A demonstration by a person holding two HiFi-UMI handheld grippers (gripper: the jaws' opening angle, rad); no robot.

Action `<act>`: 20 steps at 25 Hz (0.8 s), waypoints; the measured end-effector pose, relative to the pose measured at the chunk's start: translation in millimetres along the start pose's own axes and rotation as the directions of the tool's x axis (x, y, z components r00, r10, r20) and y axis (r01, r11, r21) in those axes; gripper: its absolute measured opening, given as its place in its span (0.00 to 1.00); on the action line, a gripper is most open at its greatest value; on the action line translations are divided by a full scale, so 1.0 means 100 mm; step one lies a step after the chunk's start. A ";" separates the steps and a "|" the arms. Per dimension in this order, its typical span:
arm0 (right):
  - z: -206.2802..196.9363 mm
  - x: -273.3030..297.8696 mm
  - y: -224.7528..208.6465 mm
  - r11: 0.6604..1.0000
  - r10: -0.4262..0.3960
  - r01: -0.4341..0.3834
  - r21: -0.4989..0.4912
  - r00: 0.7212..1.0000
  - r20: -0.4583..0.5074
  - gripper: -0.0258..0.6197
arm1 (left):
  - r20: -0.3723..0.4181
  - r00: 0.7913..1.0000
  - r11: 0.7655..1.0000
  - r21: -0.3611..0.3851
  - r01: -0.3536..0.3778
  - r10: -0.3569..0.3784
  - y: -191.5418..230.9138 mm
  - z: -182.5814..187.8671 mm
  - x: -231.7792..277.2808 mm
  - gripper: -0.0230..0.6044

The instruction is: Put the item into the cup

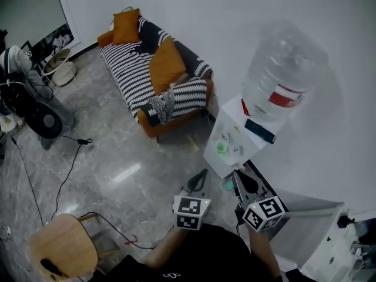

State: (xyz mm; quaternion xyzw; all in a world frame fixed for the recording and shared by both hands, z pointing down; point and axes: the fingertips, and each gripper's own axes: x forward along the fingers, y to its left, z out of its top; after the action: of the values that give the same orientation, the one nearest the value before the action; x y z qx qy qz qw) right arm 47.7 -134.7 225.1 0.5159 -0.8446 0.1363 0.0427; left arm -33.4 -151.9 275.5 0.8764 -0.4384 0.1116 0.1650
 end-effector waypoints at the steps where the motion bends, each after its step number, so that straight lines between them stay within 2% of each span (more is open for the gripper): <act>1: 0.01 0.01 -0.02 1.000 -0.018 0.018 -0.020 1.000 0.000 0.05 | 0.004 1.000 1.000 -0.007 -0.004 0.004 0.03 0.00 0.00 0.06; 4: -0.03 -0.07 -0.23 0.992 -0.108 0.107 -0.062 0.994 -0.017 0.05 | 0.014 1.000 0.999 -0.052 -0.013 0.014 0.10 -0.04 -0.03 0.06; 7: -0.02 -0.17 -0.38 0.991 -0.132 0.132 -0.019 0.991 -0.002 0.05 | 0.026 1.000 0.998 -0.059 -0.011 0.013 0.11 -0.07 -0.05 0.06; 13: -0.03 -0.06 -0.19 0.997 -0.080 0.080 -0.001 0.997 -0.002 0.05 | 0.019 1.000 0.999 -0.047 0.010 -0.009 0.06 -0.11 -0.04 0.06; 17: -0.05 -0.01 -0.07 0.995 -0.086 0.086 -0.045 0.996 -0.001 0.05 | 0.011 1.000 0.997 -0.081 0.017 -0.016 0.11 -0.16 -0.08 0.06; 20: -0.12 0.00 -0.02 0.996 -0.079 0.078 -0.038 0.997 -0.017 0.05 | -0.004 1.000 0.995 -0.097 0.015 -0.016 0.13 -0.23 -0.10 0.06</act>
State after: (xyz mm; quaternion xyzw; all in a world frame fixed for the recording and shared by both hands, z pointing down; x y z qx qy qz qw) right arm 48.5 -132.3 237.3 0.5465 -0.8257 0.1232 0.0654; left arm -50.9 -143.0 295.7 0.8705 -0.4361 0.0911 0.2092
